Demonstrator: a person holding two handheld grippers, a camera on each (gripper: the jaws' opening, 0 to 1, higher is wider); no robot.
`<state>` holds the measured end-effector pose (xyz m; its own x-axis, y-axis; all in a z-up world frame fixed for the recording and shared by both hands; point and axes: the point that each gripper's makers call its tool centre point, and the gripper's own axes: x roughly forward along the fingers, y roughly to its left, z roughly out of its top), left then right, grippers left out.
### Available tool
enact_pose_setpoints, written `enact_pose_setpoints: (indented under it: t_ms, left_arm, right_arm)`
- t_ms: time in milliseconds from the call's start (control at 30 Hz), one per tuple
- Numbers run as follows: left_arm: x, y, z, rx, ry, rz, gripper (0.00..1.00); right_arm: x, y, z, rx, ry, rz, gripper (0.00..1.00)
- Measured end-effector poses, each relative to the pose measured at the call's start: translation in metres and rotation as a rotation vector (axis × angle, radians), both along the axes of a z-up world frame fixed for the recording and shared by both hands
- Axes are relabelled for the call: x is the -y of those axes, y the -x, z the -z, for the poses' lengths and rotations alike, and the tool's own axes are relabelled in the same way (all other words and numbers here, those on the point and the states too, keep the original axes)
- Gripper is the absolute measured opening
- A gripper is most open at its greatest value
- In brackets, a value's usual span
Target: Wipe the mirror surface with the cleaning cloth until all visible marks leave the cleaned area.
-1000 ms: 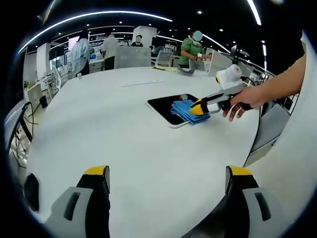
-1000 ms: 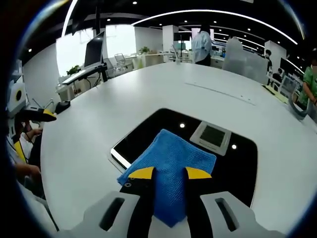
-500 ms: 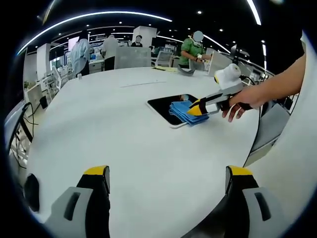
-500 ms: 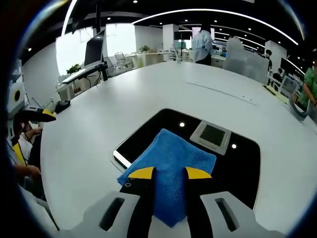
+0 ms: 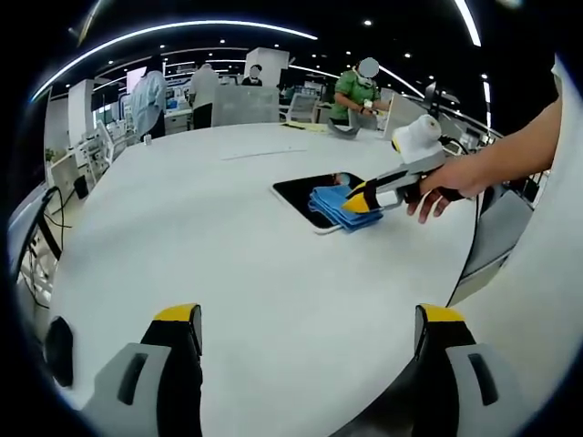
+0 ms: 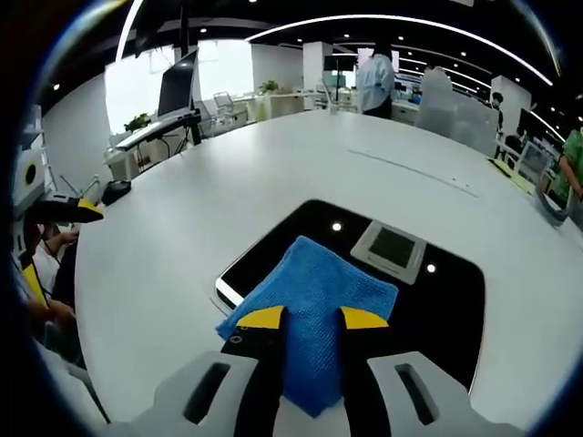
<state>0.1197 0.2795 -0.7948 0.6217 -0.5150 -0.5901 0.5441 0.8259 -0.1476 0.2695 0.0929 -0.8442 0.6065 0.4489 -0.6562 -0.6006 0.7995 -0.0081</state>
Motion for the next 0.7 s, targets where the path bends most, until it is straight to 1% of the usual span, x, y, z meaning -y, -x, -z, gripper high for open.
enact_pose_setpoints:
  t_ms: [700]
  left_arm:
    - [-0.006,0.001,0.0,0.003,0.0,-0.005,0.98]
  right_arm:
    - [-0.014,0.002,-0.001,-0.002,0.01,-0.01,0.17]
